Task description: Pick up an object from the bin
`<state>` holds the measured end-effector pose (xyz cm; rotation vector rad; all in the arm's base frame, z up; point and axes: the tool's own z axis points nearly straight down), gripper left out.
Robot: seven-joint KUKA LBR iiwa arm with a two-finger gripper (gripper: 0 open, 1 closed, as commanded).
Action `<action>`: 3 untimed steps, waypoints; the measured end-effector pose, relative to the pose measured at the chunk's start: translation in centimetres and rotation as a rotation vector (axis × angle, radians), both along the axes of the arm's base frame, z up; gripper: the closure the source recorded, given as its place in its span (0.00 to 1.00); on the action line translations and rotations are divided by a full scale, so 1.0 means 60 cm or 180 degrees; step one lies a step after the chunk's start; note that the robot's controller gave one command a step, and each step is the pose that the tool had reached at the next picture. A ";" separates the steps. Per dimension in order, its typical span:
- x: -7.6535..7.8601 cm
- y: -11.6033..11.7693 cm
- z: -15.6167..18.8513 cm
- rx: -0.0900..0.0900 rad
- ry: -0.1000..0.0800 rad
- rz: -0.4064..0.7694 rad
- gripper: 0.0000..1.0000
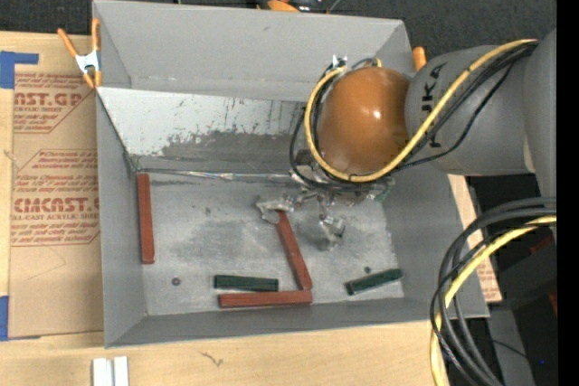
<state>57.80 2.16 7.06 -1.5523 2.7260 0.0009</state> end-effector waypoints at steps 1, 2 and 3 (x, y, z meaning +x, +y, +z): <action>0.003 0.000 0.004 0.0007 -0.0020 -0.0004 1.00; -0.034 0.028 0.231 -0.0003 -0.0020 0.0323 1.00; -0.088 0.065 0.277 -0.0002 0.0000 0.1449 1.00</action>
Offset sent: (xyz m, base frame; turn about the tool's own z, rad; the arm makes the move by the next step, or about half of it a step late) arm 0.0000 0.0000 0.0000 0.0000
